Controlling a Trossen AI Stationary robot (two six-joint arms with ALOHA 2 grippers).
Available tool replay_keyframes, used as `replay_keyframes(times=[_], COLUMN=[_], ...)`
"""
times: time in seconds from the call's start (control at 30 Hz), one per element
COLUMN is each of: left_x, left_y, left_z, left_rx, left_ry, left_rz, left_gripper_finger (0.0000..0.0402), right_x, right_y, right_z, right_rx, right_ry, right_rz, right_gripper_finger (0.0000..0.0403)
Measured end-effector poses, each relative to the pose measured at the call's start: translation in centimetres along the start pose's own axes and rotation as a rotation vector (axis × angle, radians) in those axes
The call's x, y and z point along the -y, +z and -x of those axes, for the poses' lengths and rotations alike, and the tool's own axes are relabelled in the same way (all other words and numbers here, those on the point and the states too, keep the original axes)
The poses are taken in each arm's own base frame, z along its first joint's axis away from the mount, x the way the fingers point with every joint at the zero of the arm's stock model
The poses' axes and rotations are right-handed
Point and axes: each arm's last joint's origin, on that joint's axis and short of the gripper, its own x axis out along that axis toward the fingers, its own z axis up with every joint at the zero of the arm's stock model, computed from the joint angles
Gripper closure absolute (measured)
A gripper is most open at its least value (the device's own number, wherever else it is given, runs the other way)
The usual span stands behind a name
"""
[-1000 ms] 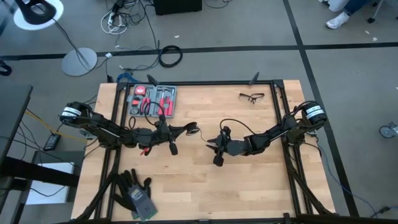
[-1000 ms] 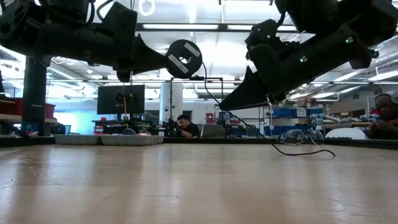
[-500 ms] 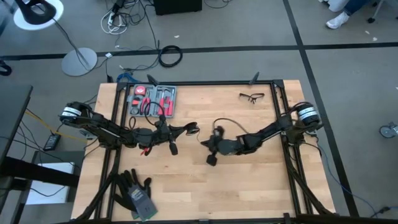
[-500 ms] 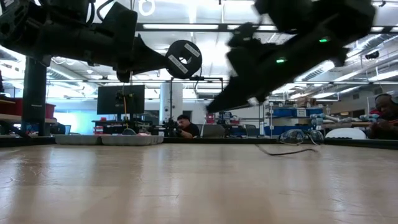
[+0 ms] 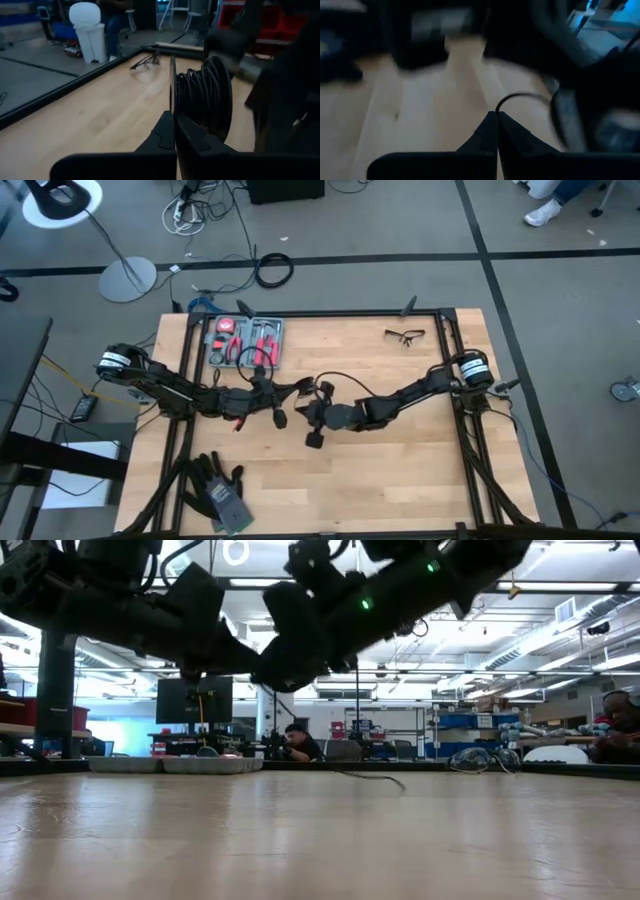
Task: Coil cords
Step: Coil the black wire on the black spool
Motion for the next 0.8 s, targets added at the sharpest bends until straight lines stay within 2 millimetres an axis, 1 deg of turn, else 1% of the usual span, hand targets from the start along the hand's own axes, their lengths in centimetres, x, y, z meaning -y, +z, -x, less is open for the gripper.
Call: replay_keyframes(times=[0.07,0.17,0.3,0.43,0.53,0.63,0.8], left_x=[0.0,-0.1,-0.1,-0.2,-0.1,-0.1,0.0], left_y=[-0.2,-0.6,-0.7,-0.7,-0.6,-0.6,-0.6], left_z=[0.0,0.0,0.0,0.0,0.0,0.0,0.0], left_rx=[-0.020,-0.048,-0.063,-0.064,-0.058,-0.054,-0.057], left_ry=[0.010,0.018,0.020,0.025,0.019,0.015,-0.004], left_rz=[-0.008,-0.011,-0.009,-0.005,0.000,0.005,0.016], left_gripper_finger=[0.0401,0.0401,0.0401,0.0401,0.0401,0.0401,0.0401], right_x=[0.2,0.5,1.1,2.2,3.0,3.9,4.8], right_y=[0.7,1.1,2.0,3.0,3.8,4.1,3.5], right_z=[0.3,0.6,1.3,2.5,3.5,4.1,4.7], right_rx=[0.015,0.020,0.030,0.003,-0.016,-0.054,-0.147], right_ry=[-0.001,-0.019,-0.092,-0.182,-0.209,-0.230,-0.265], right_rz=[-0.005,0.000,0.017,0.035,0.045,0.035,0.017], right_gripper_finger=[0.0403,0.0403,0.0403,0.0403,0.0403,0.0402,0.0396])
